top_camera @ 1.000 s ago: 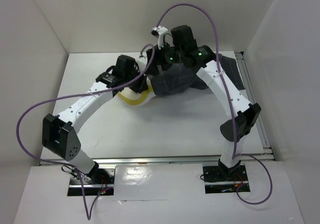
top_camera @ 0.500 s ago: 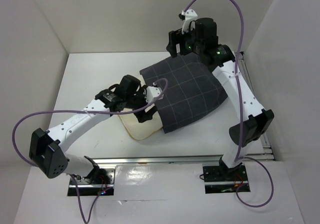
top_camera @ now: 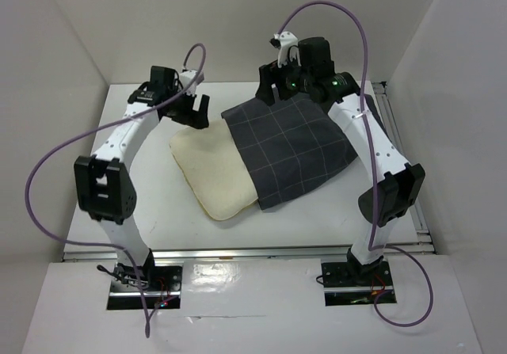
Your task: Put the pillow into the pillowcase
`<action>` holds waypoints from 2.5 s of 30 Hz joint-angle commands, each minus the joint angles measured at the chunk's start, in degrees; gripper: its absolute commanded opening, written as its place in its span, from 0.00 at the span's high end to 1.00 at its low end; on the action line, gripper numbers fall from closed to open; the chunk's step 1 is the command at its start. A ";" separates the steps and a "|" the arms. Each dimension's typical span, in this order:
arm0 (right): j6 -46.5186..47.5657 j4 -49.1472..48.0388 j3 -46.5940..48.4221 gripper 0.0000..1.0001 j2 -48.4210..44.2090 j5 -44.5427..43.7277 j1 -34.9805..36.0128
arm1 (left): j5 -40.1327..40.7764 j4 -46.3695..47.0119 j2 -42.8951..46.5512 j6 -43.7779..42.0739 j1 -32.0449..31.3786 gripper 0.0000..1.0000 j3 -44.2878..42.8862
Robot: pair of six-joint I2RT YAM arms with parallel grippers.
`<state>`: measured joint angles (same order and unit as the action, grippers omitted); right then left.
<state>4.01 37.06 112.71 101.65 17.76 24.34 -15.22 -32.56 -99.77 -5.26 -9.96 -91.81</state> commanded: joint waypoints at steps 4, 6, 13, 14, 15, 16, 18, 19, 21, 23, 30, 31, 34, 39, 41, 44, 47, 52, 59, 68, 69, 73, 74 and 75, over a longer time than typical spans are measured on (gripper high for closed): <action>1.79 0.38 -1.08 0.17 -0.48 2.46 0.88 | -13.85 -12.70 -16.57 2.80 6.78 0.00 -11.45; 1.79 0.91 -1.08 0.17 0.04 2.46 0.89 | -14.65 -12.19 -18.53 2.27 8.02 0.00 -12.86; 2.31 0.91 0.06 0.17 1.27 1.93 0.89 | -19.48 -17.09 -27.05 -2.65 9.16 0.00 -17.44; 2.32 0.91 0.58 0.17 1.88 1.93 0.89 | -20.89 -18.23 -27.58 -3.44 9.77 0.00 -18.05; 2.32 0.91 0.59 0.17 1.89 1.93 0.89 | -22.47 -18.24 -28.20 -4.40 9.78 0.01 -18.05; 2.32 0.91 0.59 0.17 1.89 1.93 0.89 | -23.44 -19.99 -29.33 -5.37 10.39 0.16 -18.58; 2.32 0.91 0.59 0.17 2.50 1.93 0.89 | -25.03 -21.31 -30.39 -7.04 10.40 0.46 -19.10; 2.32 0.91 0.59 0.17 3.11 1.93 0.89 | -24.25 -22.10 -31.01 -7.05 10.40 0.99 -19.11; 2.32 0.91 1.81 0.17 3.73 1.41 0.89 | -23.27 -22.99 -31.72 -7.92 10.40 1.00 -19.72; 1.62 0.30 2.60 0.17 4.44 0.88 0.89 | -21.17 -20.29 -28.40 -8.80 10.40 1.00 -18.06; -0.93 -0.76 9.10 0.16 8.48 1.05 0.89 | -8.10 -1.94 -9.77 -13.89 5.48 1.00 -5.08; -1.54 -0.76 10.94 0.16 9.35 1.75 0.89 | -6.24 0.54 -4.61 -15.90 3.12 1.00 -3.22; -2.07 -1.37 13.76 0.16 10.76 1.75 1.41 | 0.88 10.82 5.06 -21.52 -2.50 1.00 4.78; -2.60 -1.99 16.32 0.14 11.91 2.98 2.56 | 9.67 22.35 14.76 -29.45 -9.37 1.00 13.58; -2.08 -1.38 16.32 0.13 11.91 4.13 3.17 | 11.26 26.83 16.96 -32.61 -11.75 1.00 16.48; -1.46 -0.67 14.04 0.12 11.21 4.74 3.17 | 14.51 31.84 21.09 -37.26 -14.55 1.00 20.61; -0.32 0.03 9.48 0.12 8.85 4.13 3.17 | 16.19 35.71 23.65 -41.05 -16.49 1.00 22.72; 0.21 1.09 2.97 0.12 6.82 3.60 2.64 | 17.33 36.77 24.36 -41.68 -18.87 1.00 21.24; -1.63 0.74 -3.02 0.15 6.11 -0.87 2.03 | 19.88 39.68 25.50 -43.79 -22.73 1.00 20.00; -5.50 0.21 4.88 0.19 6.64 2.36 -2.10 | 20.94 38.62 26.03 -44.31 -24.76 1.00 20.53; -5.50 0.21 6.98 0.21 7.33 3.67 -2.10 | 20.94 38.62 26.03 -44.84 -25.28 1.00 20.53; -6.03 -0.31 10.42 0.21 7.95 5.36 -2.10 | 21.46 38.62 26.03 -44.84 -25.90 1.00 20.53; -6.55 -0.32 11.13 0.21 8.65 5.88 -2.10 | 21.46 38.62 26.03 -45.36 -25.90 1.00 19.92; -6.56 -0.32 11.13 0.22 8.66 5.88 -2.10 | 21.46 38.62 26.03 -45.37 -25.90 1.00 19.92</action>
<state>-1.21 38.46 120.60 111.22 21.78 22.26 6.76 -1.69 -77.23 -48.12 -35.03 -68.36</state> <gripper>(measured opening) 0.782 0.059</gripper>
